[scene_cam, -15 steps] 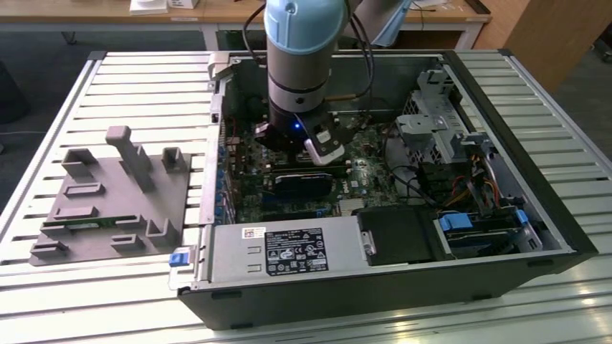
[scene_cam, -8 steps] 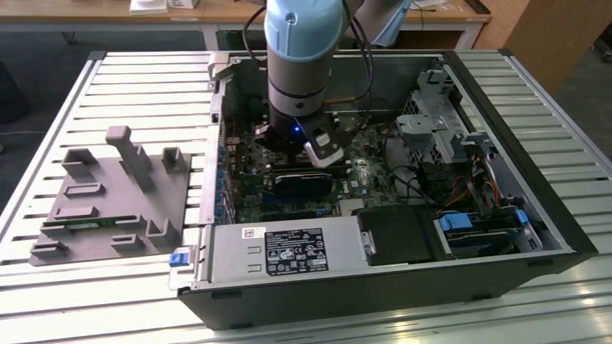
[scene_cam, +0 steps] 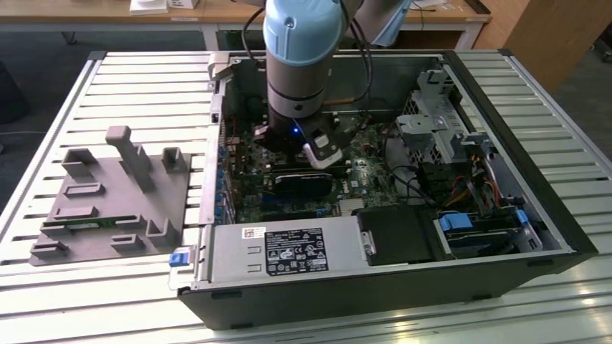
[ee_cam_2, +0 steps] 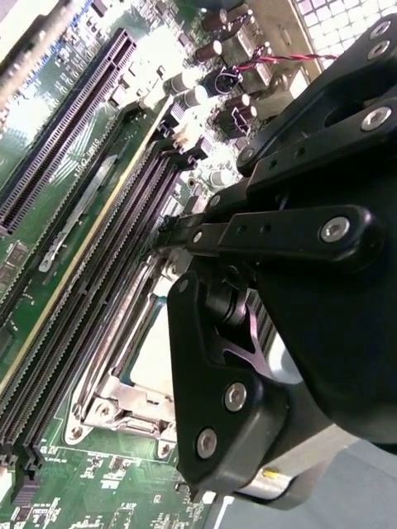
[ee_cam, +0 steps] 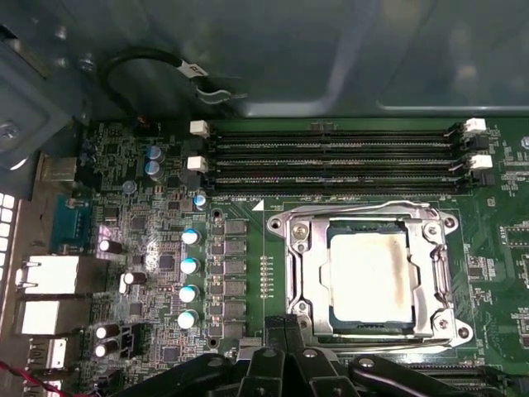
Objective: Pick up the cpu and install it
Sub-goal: 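Install the second cpu locking lever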
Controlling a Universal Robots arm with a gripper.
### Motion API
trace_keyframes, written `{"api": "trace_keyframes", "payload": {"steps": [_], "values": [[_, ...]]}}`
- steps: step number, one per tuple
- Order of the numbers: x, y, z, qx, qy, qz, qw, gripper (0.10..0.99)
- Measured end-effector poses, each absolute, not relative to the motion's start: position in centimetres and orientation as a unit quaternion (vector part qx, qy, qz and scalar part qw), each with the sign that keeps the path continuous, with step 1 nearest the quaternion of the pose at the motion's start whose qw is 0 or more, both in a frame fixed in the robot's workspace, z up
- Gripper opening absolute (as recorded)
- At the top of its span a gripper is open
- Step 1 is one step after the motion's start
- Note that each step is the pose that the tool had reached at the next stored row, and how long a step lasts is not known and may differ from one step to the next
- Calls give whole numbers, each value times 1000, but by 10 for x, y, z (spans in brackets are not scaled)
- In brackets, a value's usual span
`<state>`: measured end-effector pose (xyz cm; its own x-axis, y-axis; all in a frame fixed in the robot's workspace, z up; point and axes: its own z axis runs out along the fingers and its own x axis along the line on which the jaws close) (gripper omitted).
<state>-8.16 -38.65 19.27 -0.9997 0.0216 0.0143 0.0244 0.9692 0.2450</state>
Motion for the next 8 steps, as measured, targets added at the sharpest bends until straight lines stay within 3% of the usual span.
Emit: {"api": "trace_keyframes", "payload": {"steps": [8], "values": [[-82, -386, 197, -12, -992, -125, 6, 106]]}}
